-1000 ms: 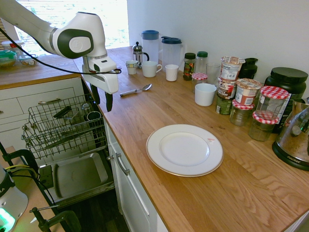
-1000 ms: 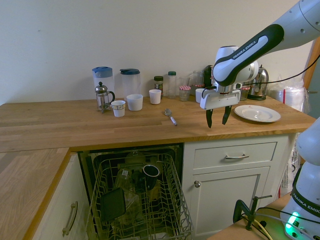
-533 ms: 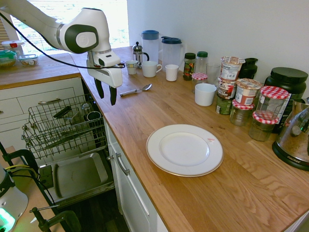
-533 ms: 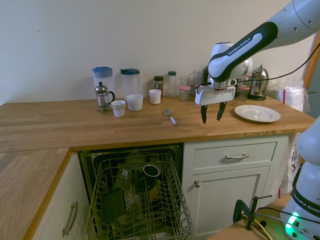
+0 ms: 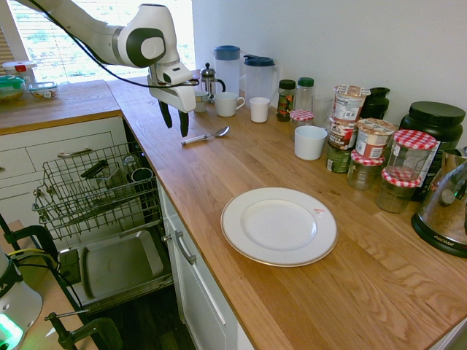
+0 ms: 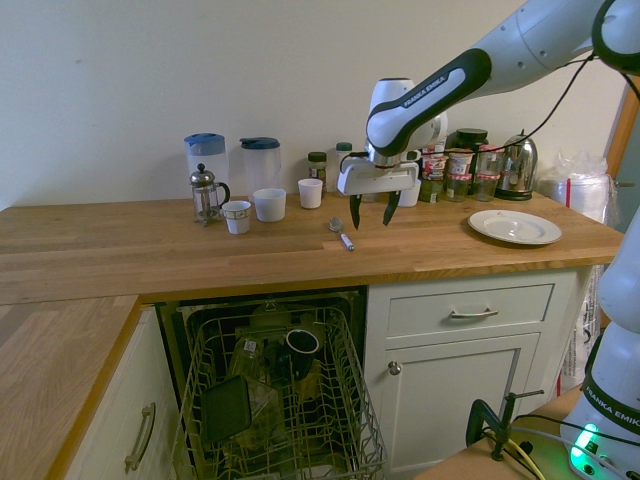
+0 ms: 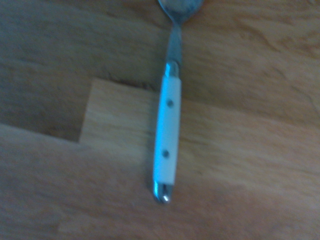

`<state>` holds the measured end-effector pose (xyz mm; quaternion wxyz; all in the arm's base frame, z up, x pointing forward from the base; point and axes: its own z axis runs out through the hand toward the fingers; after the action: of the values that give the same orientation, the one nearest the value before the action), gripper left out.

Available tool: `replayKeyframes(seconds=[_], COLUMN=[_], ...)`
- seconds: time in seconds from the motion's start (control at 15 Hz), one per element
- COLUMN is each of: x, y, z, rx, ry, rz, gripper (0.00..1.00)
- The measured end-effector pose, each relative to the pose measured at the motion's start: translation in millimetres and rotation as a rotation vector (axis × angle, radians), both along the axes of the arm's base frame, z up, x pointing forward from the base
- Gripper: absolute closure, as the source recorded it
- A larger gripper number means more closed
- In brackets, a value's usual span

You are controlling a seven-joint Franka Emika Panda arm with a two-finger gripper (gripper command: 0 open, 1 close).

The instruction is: Put the spoon in the dishwasher

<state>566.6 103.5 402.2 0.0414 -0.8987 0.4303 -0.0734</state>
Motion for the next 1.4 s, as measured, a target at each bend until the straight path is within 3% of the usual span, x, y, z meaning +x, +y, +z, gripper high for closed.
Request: replayKeyframes(seconds=[0.73,0.8,1.4], x=[118,120,122], y=[20,18,15], z=[-65,-65,-66], rx=[-0.041,-0.043,-0.029], ry=[-0.029,-0.027,-0.019], rz=[-0.114,-0.12,-0.141], gripper=[0.0,1.0,1.0])
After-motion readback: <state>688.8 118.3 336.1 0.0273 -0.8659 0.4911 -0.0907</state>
